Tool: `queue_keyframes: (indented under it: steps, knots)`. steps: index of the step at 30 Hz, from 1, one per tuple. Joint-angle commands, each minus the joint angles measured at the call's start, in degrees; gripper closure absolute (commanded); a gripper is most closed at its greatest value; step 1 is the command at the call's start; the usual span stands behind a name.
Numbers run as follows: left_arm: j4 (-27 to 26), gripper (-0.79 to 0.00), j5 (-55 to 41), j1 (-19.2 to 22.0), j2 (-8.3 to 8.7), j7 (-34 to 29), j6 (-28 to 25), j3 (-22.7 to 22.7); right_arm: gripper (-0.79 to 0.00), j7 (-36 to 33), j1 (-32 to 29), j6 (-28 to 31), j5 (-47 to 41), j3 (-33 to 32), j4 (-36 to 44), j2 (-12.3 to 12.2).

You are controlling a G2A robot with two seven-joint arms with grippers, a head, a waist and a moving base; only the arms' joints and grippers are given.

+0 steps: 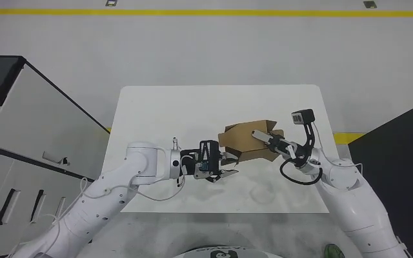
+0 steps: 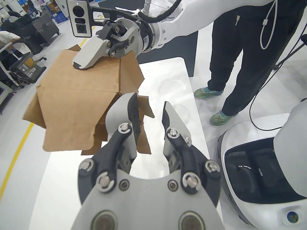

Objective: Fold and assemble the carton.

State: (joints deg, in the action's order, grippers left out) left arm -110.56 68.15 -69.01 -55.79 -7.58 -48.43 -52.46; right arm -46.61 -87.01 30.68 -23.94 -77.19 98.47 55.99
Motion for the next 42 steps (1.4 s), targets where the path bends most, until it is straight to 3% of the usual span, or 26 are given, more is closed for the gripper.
queue_keyframes:
  steps: [1, 24, 42]
  knots:
    - [0.00, -0.262, -0.08, 0.01, -0.04, -0.10, -0.12, 0.02, 0.000, 0.01, 0.04, -0.15, 0.03, 0.11, 0.08, 0.05]
    - [0.75, -0.299, -0.42, 0.04, -0.55, -0.84, -0.06, 0.07, 0.000, -0.70, -0.06, -0.50, -0.13, 0.09, -0.61, 0.40]
    - [-0.87, -0.289, 0.34, -3.81, 0.72, -1.42, 1.06, -6.89, 0.000, -6.50, -0.55, 0.13, -4.79, -2.32, -1.80, 0.10]
